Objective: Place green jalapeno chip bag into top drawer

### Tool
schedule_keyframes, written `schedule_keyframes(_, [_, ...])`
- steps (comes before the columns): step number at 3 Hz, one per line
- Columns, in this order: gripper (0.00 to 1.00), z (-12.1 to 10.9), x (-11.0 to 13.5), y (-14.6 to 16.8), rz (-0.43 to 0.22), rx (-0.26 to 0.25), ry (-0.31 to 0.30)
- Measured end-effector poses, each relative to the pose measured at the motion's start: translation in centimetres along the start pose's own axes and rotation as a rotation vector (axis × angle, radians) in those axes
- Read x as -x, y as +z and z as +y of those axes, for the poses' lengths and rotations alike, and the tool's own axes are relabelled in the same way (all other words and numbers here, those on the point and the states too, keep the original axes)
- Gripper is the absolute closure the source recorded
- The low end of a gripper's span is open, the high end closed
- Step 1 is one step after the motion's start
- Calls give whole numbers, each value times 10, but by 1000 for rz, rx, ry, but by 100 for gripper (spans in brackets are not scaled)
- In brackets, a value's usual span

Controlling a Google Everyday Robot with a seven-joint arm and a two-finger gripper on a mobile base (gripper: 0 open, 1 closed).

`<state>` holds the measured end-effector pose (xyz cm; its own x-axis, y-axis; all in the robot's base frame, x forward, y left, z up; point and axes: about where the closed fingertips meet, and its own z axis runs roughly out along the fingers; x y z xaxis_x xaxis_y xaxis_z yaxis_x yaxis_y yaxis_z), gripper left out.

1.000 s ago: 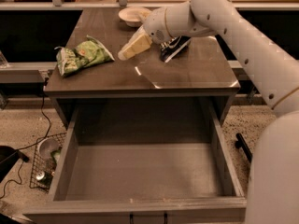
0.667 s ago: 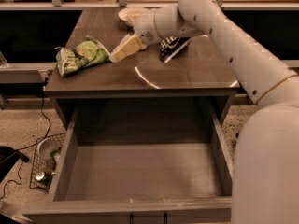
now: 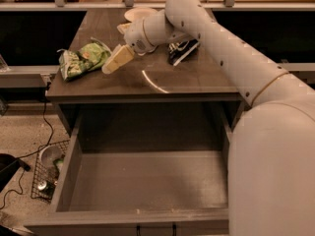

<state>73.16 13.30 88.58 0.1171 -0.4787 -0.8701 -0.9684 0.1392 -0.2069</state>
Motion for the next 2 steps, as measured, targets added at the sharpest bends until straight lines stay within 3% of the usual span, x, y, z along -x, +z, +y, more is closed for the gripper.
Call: schedule_keyframes(2, [0,-4,2,13,3,-126,-41])
